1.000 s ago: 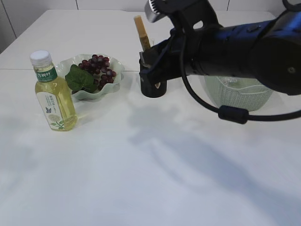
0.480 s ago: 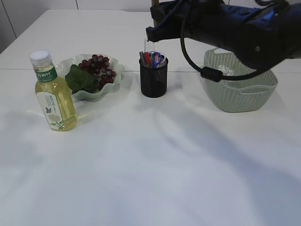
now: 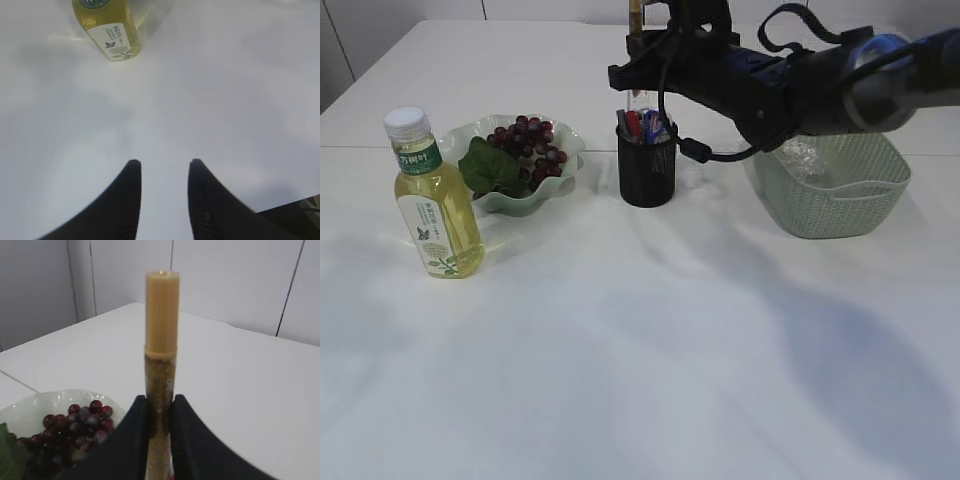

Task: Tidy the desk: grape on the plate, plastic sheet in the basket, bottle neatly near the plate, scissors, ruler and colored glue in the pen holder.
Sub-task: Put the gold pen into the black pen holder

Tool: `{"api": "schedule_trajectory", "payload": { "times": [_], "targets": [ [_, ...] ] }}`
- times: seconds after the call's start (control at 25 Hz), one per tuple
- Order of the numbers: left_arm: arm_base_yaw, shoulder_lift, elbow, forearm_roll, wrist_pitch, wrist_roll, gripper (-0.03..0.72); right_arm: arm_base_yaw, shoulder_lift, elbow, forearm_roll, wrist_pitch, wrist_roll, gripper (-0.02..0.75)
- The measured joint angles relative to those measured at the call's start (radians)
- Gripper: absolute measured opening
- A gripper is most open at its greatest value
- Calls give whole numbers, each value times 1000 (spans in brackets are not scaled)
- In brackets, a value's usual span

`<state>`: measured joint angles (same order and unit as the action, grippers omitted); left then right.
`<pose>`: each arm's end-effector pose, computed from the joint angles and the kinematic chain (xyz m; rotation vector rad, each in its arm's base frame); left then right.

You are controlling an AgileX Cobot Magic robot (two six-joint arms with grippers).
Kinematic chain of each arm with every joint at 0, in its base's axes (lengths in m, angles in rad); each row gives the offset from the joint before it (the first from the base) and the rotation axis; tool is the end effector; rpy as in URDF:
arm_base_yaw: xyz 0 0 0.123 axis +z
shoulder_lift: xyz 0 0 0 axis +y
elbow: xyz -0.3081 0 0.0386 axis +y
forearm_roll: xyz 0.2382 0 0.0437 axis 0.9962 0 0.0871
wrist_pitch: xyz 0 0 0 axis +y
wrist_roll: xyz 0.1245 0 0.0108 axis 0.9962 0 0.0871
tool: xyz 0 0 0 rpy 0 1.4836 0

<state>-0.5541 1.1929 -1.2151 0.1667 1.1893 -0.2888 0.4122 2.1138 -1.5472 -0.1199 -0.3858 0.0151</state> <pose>0.1955 -0.0984 0.3639 0.3777 2.5984 -0.0646 0.4934 0.2219 0.2638 -0.4539 1.6115 0.2765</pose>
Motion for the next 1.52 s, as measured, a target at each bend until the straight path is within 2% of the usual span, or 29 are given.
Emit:
{"api": "schedule_trajectory", "payload": {
  "times": [0.28,0.96,1.08,1.28,1.52],
  "targets": [
    [0,0,0,4,0,0,239,-29,73,-63,57,7,0,125],
    [0,0,0,36,0,0,239,-29,84,-65,57,58,0,128],
    [0,0,0,36,0,0,239,-29,84,-65,57,80,0,158],
    [0,0,0,34,0,0,239,-29,84,-65,57,97,0,271],
    [0,0,0,34,0,0,239,-29,84,-67,57,157,2,305]
  ]
}}
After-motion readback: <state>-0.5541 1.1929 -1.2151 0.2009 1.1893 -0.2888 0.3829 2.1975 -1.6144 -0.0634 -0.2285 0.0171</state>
